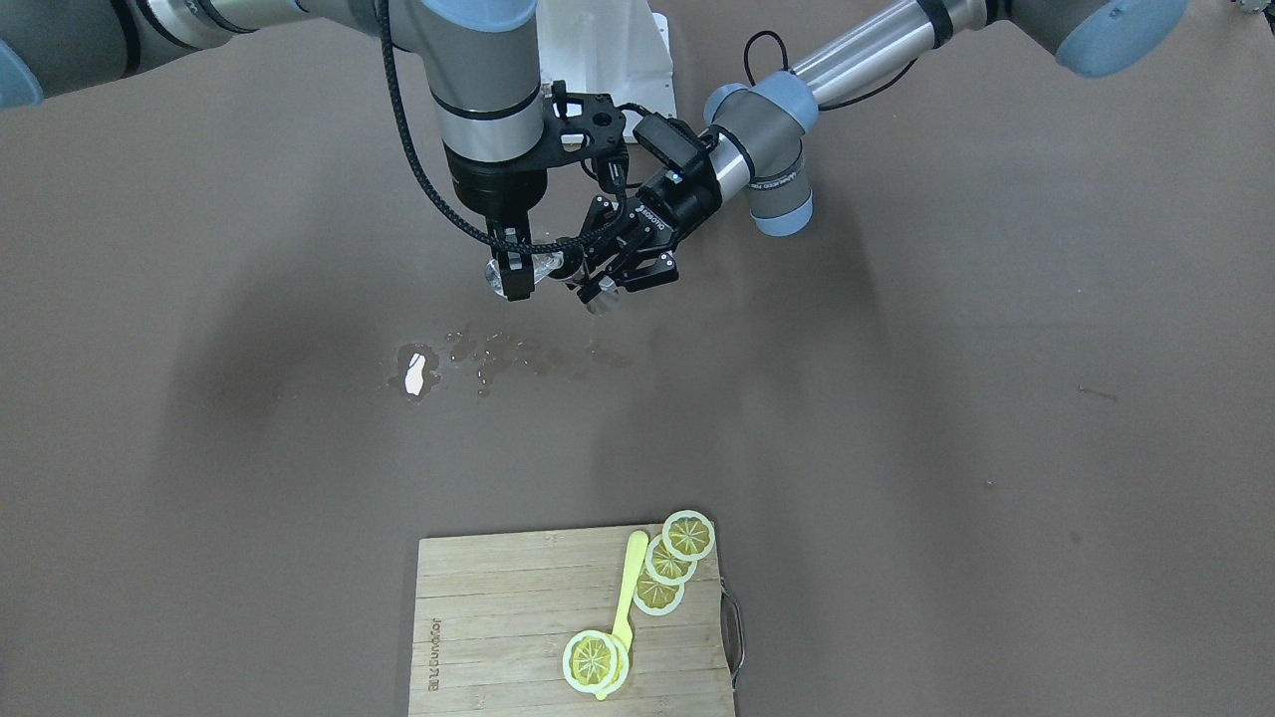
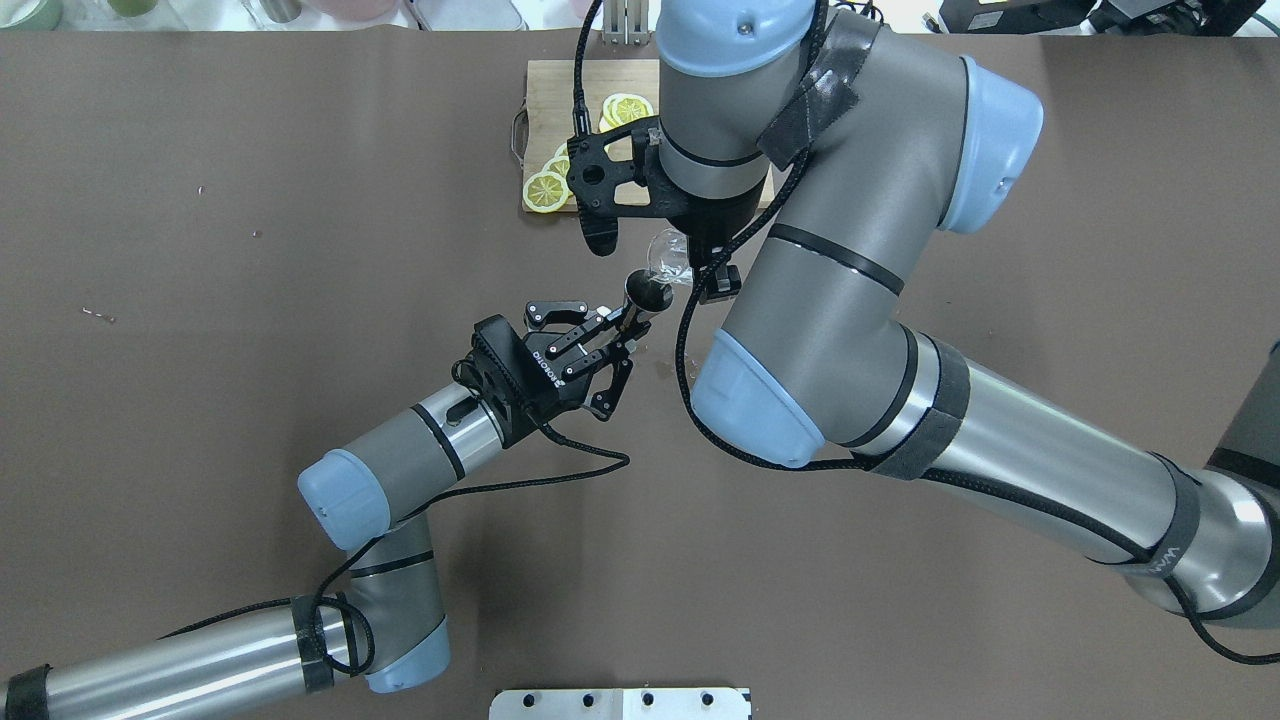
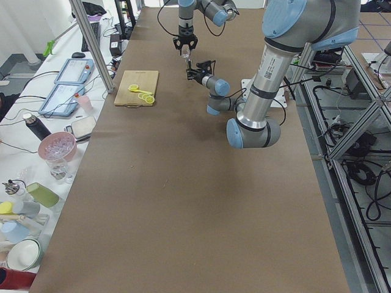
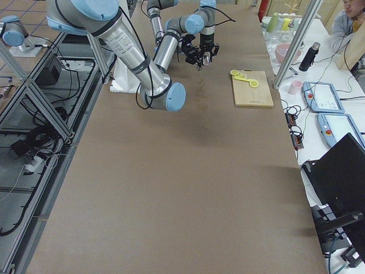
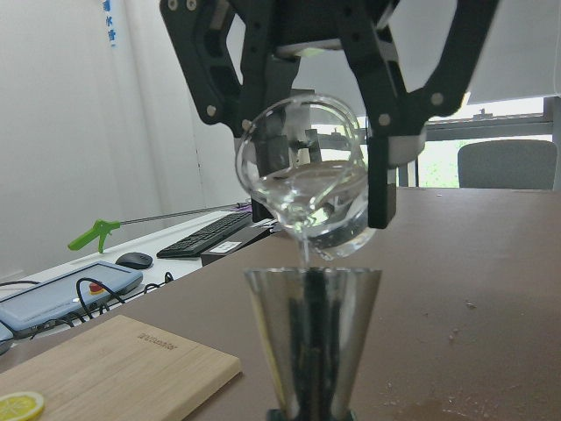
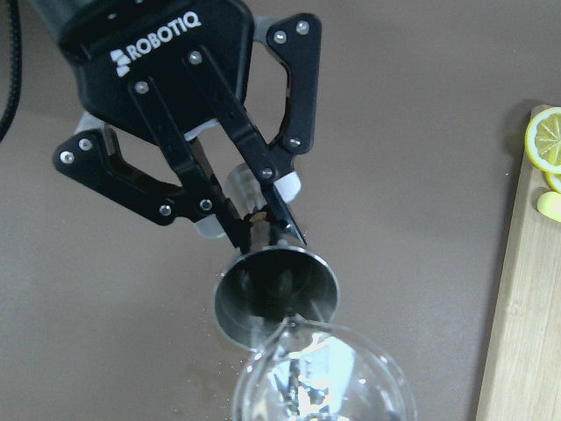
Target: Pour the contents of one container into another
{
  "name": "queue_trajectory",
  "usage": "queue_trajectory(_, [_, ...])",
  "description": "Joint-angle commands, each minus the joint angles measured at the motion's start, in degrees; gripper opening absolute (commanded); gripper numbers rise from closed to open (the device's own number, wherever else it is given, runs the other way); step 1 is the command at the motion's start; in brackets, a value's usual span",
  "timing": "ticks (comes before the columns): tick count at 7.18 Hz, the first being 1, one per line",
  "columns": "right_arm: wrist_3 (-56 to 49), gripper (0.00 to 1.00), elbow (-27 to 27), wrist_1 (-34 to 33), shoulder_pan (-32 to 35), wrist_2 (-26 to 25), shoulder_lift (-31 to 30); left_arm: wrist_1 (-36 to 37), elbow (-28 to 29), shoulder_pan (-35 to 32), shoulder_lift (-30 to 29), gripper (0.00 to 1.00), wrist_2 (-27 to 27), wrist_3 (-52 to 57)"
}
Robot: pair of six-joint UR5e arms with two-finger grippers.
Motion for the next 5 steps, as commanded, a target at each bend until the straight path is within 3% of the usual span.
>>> queue_trajectory(1, [-0.25,0.0,0.0,-0.01,0.09,-0.87,0.12,0.04,-0.03,0.0,0.0,0.0,0.0,0.0])
queue_trajectory(5, [-0.25,0.0,0.44,-0.01,0.09,-1.49,0.03,0.04,0.06,0.0,-0.18,0.0,0.09,0.0])
